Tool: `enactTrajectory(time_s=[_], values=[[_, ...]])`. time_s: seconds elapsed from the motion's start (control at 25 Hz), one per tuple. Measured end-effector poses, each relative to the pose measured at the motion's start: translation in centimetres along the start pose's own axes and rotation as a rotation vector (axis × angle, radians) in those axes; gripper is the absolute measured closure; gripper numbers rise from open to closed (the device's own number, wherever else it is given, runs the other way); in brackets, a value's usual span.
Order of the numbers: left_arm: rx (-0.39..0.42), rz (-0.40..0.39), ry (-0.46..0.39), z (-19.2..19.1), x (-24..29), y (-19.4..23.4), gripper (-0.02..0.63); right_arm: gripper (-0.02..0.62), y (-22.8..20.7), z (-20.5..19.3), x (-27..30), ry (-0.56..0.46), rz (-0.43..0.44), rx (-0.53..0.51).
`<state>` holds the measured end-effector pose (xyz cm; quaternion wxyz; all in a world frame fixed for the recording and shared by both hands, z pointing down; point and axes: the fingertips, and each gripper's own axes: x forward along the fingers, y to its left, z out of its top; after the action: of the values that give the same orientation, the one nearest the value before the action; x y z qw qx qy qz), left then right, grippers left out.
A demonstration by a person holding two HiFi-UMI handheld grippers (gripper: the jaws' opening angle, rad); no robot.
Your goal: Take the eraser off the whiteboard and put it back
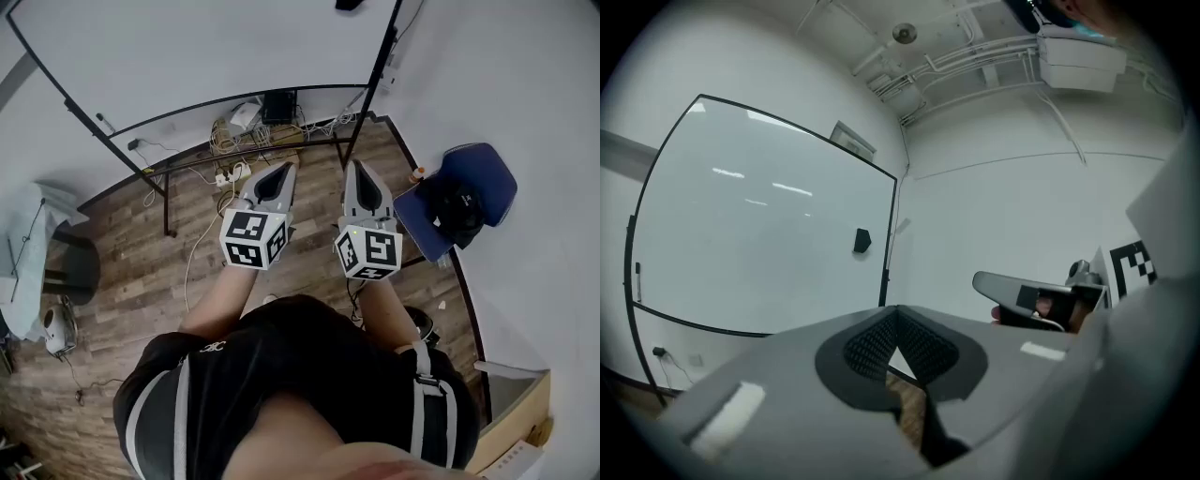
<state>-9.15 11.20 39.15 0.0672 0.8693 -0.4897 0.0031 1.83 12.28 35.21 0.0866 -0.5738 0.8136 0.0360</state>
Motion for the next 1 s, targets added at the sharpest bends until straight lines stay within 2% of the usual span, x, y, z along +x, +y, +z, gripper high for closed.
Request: enactTrajectory(time_s=[0.32,0.56,0.76,1.0], values=[[-0.003,0.003,-0.01,0.1,-1.7,3.1,0.597,0.591,3.1,-0.9,1.4,0.018,-0.01,-0.013],[-0.011,-0.027,-0.013,-0.4,-2.8,6.7,0.595,0.59,6.2,-1.9,2.3,0.03,-0.045,-0.043],[-0.015,-0.059,0.002,-1.1,-2.3,8.0,0.597,0.591,5.8,-2.9,2.8,0.036,-0.101,-0.046],[-0.006,-0.078,-0.01,-0.6,0.0,9.0,0.597,0.591,4.6,-2.3,5.4,-0.001,-0.117,-0.061]])
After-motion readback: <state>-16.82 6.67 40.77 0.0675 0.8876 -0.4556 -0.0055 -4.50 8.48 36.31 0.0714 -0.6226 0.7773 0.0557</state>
